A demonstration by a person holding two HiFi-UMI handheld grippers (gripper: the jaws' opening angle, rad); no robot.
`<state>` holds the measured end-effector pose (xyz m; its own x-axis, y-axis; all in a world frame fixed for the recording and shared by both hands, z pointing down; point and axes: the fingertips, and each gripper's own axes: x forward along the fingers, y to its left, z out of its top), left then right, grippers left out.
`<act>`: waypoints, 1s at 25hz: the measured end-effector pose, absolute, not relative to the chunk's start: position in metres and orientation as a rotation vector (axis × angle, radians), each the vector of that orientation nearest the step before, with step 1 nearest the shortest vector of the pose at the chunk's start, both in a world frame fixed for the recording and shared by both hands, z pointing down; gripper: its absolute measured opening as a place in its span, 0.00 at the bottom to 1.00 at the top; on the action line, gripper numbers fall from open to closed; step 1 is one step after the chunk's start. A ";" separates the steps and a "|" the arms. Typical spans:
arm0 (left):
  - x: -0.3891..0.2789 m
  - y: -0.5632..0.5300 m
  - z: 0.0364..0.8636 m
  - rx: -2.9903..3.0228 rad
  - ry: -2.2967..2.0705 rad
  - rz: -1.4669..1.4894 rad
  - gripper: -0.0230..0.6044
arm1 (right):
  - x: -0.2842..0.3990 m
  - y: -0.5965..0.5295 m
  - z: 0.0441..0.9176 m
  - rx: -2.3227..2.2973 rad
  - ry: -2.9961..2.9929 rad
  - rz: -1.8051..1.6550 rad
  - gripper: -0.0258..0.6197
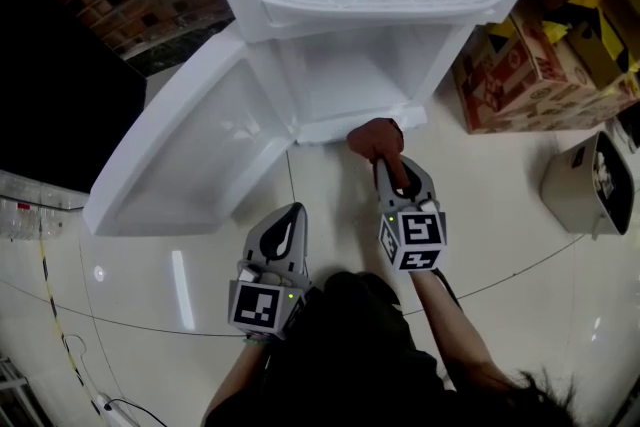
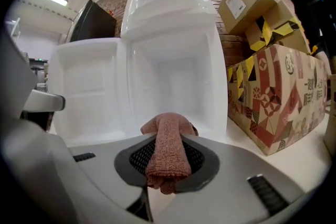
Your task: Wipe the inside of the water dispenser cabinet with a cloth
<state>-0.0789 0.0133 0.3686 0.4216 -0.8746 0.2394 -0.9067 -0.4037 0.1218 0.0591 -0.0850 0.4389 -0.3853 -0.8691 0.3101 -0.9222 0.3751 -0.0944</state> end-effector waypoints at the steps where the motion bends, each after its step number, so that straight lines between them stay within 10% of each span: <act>1: -0.077 0.013 0.368 2.449 -1.561 0.199 0.00 | 0.058 -0.075 0.433 1.602 -2.447 0.380 0.16; 25: -0.033 0.029 0.366 2.478 -1.529 0.180 0.00 | 0.059 0.025 0.378 1.571 -2.572 0.252 0.15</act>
<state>-0.0326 0.0290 0.3663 0.4497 -0.8655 0.2204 -0.8931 -0.4322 0.1250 0.0589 0.0247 0.3781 -0.4554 -0.8707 0.1858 -0.8902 0.4485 -0.0803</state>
